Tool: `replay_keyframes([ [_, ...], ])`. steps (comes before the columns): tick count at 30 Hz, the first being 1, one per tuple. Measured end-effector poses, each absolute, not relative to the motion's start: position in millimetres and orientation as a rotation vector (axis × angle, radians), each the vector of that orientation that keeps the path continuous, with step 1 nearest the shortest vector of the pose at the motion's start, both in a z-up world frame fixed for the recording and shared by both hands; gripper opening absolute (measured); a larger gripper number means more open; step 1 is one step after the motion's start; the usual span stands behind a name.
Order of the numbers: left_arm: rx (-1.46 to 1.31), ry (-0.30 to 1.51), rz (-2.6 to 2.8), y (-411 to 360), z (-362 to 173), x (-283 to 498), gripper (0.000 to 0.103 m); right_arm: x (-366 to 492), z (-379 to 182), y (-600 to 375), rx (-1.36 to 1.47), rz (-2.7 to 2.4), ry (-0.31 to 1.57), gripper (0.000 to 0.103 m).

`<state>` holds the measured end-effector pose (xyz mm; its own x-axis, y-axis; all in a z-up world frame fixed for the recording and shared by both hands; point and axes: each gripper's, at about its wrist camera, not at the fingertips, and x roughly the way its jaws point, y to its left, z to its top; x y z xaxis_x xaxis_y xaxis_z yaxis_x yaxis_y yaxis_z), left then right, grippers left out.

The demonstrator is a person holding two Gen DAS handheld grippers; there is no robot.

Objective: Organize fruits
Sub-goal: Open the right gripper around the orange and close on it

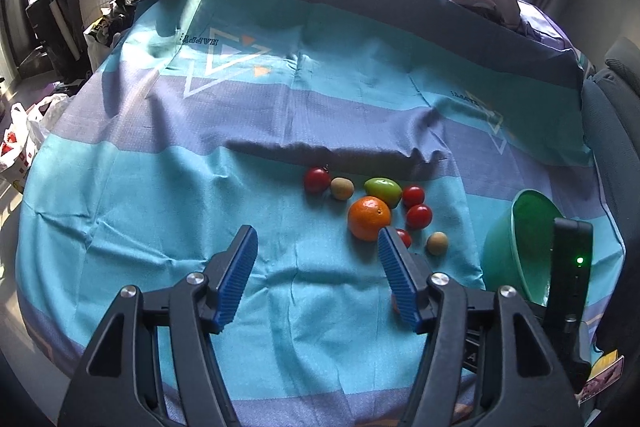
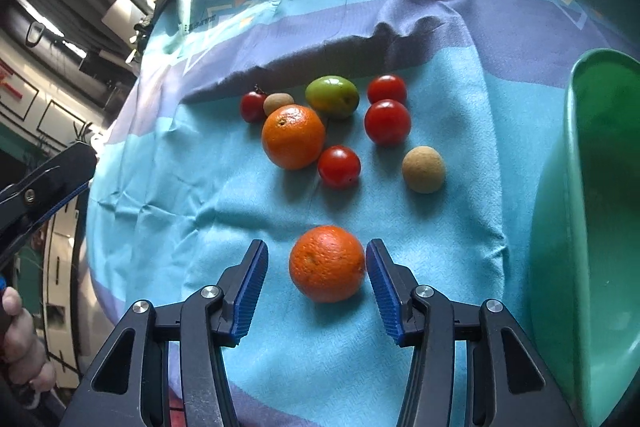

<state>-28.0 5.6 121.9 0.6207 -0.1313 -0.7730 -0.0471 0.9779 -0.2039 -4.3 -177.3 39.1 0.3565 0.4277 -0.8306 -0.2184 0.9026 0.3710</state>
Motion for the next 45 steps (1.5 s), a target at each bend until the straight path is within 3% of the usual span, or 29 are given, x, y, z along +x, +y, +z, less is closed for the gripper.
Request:
replay_keyframes([
  [8,-0.181,0.983,-0.177,-25,92,-24,0.063,-8,68,-209,0.391,0.42,1.017,0.052],
  [14,-0.131,1.107,-0.316,-49,55,-25,0.063,-7,60,-211,0.498,0.423,1.065,0.052],
  [45,-0.188,1.155,-0.323,-75,16,-6,0.063,9,12,-190,0.416,0.425,1.23,0.051],
])
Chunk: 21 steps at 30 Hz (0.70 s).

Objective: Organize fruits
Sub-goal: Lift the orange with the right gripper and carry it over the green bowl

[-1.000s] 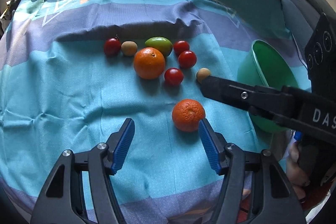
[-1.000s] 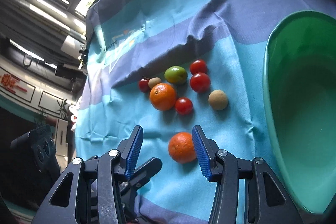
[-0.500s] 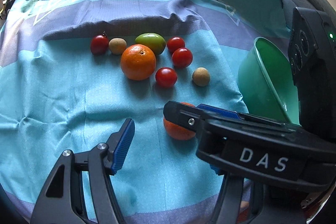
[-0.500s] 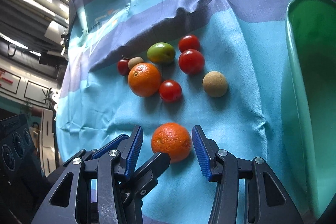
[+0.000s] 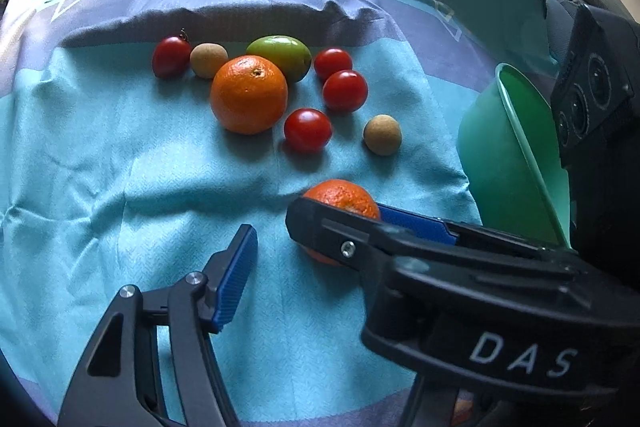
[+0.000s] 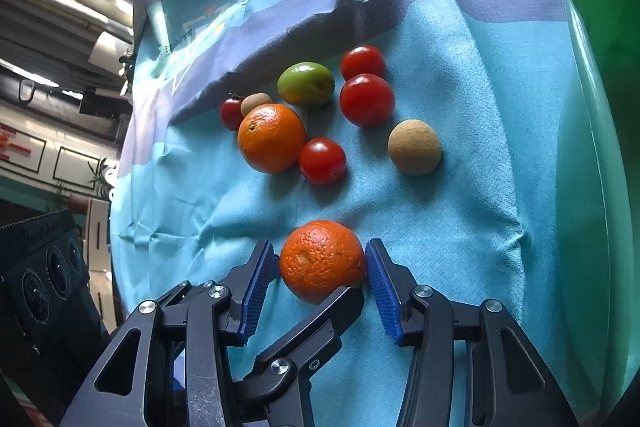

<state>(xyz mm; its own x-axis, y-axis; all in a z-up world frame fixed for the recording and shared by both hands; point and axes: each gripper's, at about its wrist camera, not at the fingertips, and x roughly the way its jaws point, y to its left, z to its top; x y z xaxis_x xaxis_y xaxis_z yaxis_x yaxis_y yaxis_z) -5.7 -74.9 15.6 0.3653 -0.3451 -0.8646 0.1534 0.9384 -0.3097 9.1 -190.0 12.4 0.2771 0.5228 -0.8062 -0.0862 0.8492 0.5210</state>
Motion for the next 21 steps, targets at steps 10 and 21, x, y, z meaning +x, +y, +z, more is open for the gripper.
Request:
replay_keyframes([
  [10,-0.195,1.13,-0.303,-74.7,14.6,-4.8,0.071,9.9,10.8,-191.9,0.446,0.434,1.246,0.05],
  [21,-0.194,1.136,-0.311,-71.1,19.4,-9.4,0.043,10.4,10.2,-184.5,0.423,0.458,1.236,0.046],
])
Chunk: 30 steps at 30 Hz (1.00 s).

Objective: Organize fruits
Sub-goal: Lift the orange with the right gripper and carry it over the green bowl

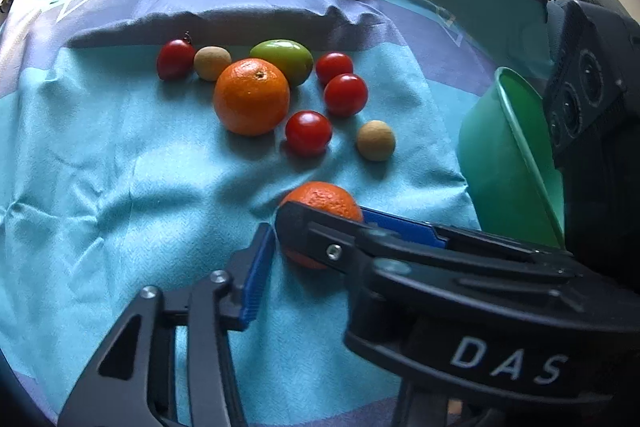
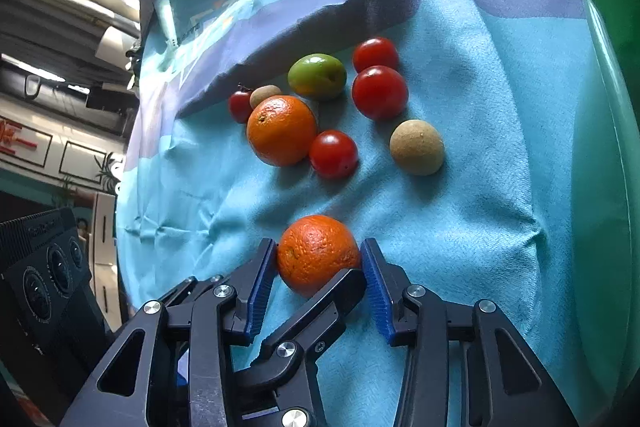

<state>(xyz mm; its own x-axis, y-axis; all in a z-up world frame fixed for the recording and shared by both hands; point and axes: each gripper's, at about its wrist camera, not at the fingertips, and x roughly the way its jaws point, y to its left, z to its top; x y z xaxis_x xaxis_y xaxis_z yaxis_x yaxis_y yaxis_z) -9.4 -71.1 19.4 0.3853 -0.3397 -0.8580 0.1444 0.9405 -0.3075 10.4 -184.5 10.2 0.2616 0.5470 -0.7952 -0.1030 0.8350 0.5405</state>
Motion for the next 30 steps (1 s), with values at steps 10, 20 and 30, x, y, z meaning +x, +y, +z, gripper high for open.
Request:
replay_keyframes([
  [10,-0.113,0.979,-0.295,-72,59,-27,0.042,1,42,-180,0.411,0.513,1.133,0.046],
  [20,0.003,0.826,-0.409,-116,108,-37,0.042,-20,93,-223,0.42,0.472,0.937,0.046],
  [30,0.105,0.803,-0.566,-193,119,-28,0.042,-32,105,-301,0.527,0.336,0.84,0.046],
])
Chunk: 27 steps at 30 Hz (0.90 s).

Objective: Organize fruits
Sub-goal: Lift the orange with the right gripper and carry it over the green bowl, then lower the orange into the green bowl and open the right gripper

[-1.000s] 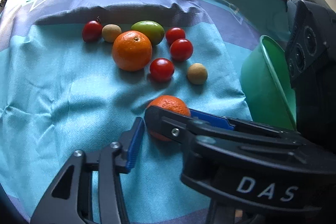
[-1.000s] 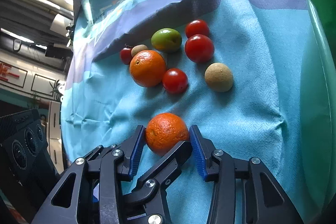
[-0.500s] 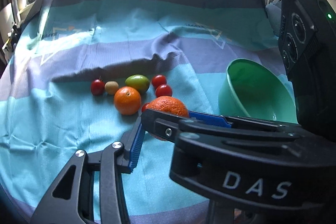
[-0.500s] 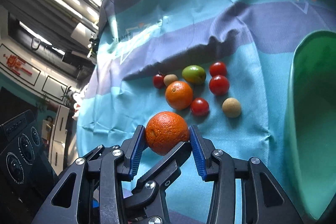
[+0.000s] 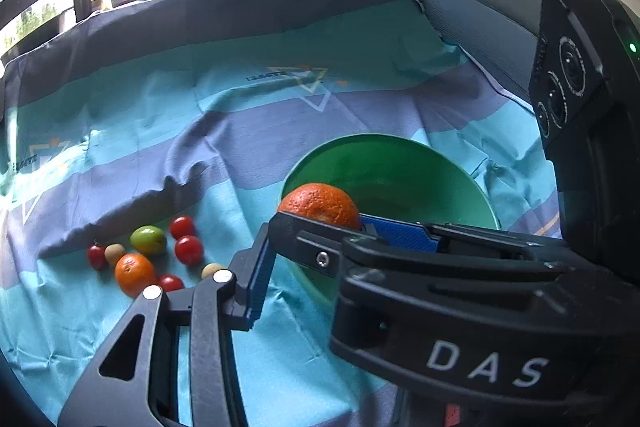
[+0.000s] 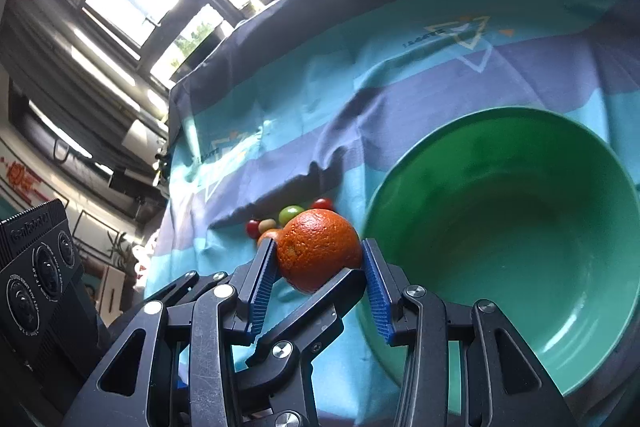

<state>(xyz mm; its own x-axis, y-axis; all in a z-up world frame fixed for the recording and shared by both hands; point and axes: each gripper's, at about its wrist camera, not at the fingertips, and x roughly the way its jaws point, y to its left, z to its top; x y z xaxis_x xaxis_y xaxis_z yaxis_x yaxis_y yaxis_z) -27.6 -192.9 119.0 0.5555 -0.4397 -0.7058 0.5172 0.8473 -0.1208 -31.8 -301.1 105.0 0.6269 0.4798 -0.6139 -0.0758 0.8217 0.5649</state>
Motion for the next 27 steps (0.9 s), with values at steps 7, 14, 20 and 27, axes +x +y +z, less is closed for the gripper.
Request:
replay_keyframes([
  [7,0.128,0.821,-0.674,-228,110,-23,0.042,-39,100,-338,0.555,0.236,0.831,0.046],
  [14,0.086,0.876,-0.727,-239,96,-14,0.042,-38,88,-354,0.563,0.17,0.87,0.046],
  [20,0.076,0.889,-0.729,-240,92,-13,0.043,-33,84,-354,0.548,0.134,0.902,0.046],
  [27,0.062,0.866,-0.648,-210,100,-14,0.063,-34,90,-354,0.51,0.086,0.838,0.061],
])
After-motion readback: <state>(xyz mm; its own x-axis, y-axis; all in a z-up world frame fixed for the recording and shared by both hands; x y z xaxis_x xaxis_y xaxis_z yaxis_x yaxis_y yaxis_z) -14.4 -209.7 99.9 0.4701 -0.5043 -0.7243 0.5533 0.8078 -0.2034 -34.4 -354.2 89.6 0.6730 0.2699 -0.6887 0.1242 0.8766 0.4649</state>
